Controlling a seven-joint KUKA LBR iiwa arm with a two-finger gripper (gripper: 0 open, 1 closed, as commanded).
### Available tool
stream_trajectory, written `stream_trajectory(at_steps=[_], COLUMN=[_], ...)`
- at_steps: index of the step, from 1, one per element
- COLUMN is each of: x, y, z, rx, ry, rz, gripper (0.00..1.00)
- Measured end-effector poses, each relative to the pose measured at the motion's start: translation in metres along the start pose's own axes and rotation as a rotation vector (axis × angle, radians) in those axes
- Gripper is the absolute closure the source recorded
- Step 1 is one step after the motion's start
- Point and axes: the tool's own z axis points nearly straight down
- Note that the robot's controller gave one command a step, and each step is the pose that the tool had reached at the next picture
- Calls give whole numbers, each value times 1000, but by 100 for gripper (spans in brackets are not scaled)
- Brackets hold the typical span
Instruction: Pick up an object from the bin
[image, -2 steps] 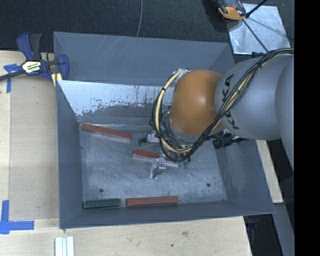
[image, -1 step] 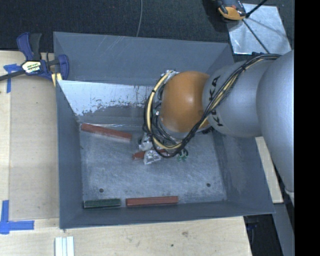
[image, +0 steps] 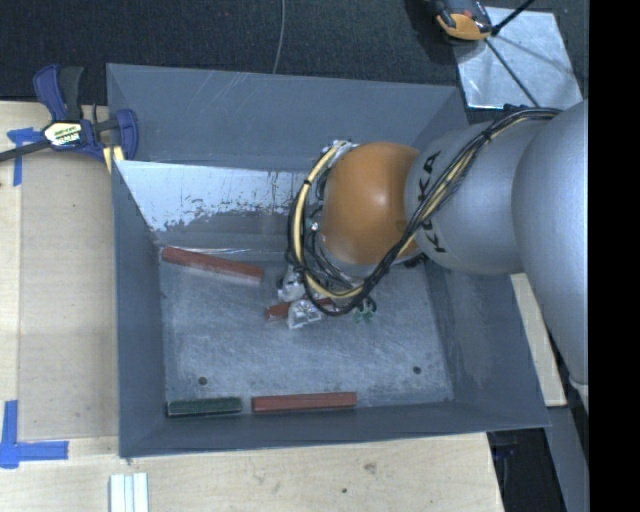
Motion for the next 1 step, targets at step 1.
stream_trajectory(at_steps=[1], x=[-9], y=[5], z=[-127], rx=[-3], ry=[13], rz=[31], gripper=[100])
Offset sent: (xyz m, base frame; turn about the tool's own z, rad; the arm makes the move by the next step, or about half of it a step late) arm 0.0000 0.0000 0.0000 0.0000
